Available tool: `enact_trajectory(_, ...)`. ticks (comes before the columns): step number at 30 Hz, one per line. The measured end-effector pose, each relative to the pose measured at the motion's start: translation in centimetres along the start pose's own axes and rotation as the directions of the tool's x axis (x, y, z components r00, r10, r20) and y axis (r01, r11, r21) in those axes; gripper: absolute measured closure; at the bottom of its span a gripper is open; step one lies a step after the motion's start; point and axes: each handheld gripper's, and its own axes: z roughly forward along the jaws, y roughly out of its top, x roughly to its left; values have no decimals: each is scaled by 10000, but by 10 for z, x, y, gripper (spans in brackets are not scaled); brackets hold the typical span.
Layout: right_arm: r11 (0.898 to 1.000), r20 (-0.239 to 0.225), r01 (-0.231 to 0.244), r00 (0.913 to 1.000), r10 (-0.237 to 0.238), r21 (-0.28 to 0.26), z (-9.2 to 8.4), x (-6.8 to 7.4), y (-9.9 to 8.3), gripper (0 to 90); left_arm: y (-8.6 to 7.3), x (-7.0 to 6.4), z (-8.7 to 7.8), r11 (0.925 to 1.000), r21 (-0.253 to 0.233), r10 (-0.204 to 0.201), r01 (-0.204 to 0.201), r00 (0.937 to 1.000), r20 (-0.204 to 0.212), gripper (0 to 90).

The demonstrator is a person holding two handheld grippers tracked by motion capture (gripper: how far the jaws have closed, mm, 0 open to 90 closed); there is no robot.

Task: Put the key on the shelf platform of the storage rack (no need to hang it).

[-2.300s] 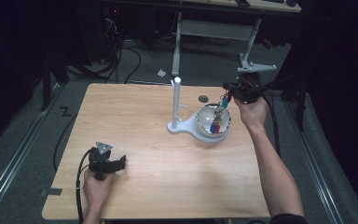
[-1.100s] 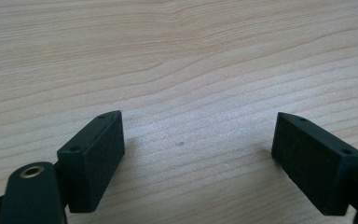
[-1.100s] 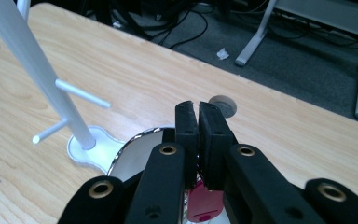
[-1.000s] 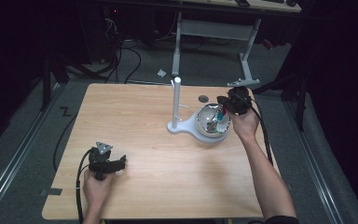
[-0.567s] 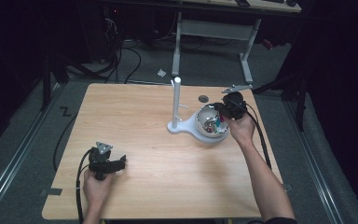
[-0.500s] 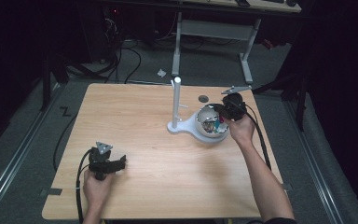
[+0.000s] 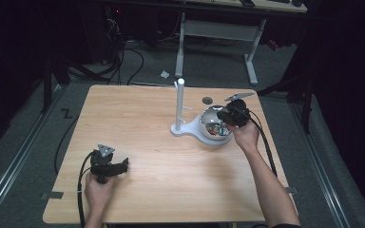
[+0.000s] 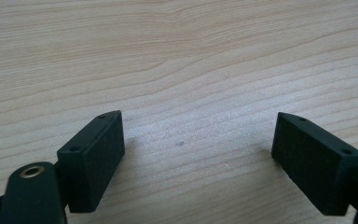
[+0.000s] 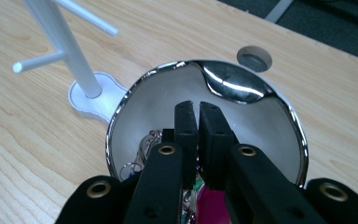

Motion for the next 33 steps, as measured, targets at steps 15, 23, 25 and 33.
enact_trajectory(15, 9988, -105, -395, 9992, 398, 281, 8, -6, -9, 792, 0, 0, 0, 10000, 0, 4, -4, 10000, -1, 174)
enact_trajectory(23, 9989, 73, -465, 9989, 464, 17, -1, -6, -9, 654, 0, 0, 0, 10000, 0, 5, -5, 10000, 1, 174)
enact_trajectory(25, 9990, 94, -455, 9989, 455, -56, -4, -6, -8, 634, 0, 0, 0, 10000, 0, 6, -6, 10000, 1, 173)
enact_trajectory(33, 9975, 246, -497, 9984, 510, -501, -23, -7, -9, 569, 0, 0, 0, 10000, 0, 3, -3, 10000, 0, 173)
